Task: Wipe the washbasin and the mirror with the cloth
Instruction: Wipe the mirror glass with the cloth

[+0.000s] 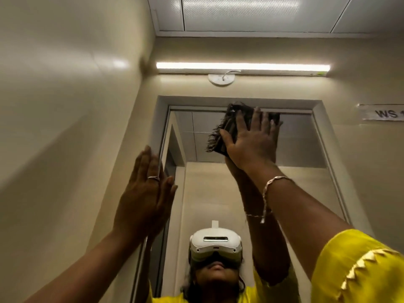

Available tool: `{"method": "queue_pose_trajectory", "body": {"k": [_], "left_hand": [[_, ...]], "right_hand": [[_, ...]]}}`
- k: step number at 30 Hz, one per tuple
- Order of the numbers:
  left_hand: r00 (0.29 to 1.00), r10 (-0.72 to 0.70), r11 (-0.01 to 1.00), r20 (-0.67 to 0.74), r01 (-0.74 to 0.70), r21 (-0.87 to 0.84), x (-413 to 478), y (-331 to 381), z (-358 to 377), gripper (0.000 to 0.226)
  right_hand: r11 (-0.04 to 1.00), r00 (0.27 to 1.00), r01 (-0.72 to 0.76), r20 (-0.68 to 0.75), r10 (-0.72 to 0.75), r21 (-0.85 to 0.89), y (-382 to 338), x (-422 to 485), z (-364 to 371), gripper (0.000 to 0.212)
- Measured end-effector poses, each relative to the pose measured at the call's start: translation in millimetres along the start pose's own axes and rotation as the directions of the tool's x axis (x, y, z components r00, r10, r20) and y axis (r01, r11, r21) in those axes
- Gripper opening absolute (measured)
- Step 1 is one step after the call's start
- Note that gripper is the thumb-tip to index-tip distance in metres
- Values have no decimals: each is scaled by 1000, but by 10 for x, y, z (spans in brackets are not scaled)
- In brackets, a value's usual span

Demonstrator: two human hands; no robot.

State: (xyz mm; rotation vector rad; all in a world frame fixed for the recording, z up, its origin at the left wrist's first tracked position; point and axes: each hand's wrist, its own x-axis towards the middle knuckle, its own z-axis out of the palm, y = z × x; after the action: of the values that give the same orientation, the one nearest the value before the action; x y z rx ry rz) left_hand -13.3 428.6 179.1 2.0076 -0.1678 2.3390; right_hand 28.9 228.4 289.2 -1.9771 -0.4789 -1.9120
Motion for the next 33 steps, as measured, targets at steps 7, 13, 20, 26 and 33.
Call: {"method": "queue_pose_trajectory", "body": {"k": [7, 13, 20, 26, 33], "left_hand": [[1000, 9, 1000, -20, -9, -2, -9, 32, -24, 65], [999, 22, 1000, -37, -22, 21, -1, 49, -59, 60], [1000, 24, 997, -12, -23, 74, 5, 52, -61, 65], [999, 33, 995, 10, -34, 90, 8, 46, -74, 68], [999, 44, 994, 8, -45, 96, -8, 72, -85, 66]], "right_hand": [[987, 989, 143, 38, -146, 79, -780, -10, 122, 65], [959, 958, 273, 67, -278, 77, -1080, 71, 177, 61], [914, 912, 403, 54, -406, 49, -892, 124, 160, 58], [931, 931, 362, 40, -363, 40, -433, 115, 117, 59], [961, 961, 275, 41, -274, -13, 425, 119, -15, 59]]}}
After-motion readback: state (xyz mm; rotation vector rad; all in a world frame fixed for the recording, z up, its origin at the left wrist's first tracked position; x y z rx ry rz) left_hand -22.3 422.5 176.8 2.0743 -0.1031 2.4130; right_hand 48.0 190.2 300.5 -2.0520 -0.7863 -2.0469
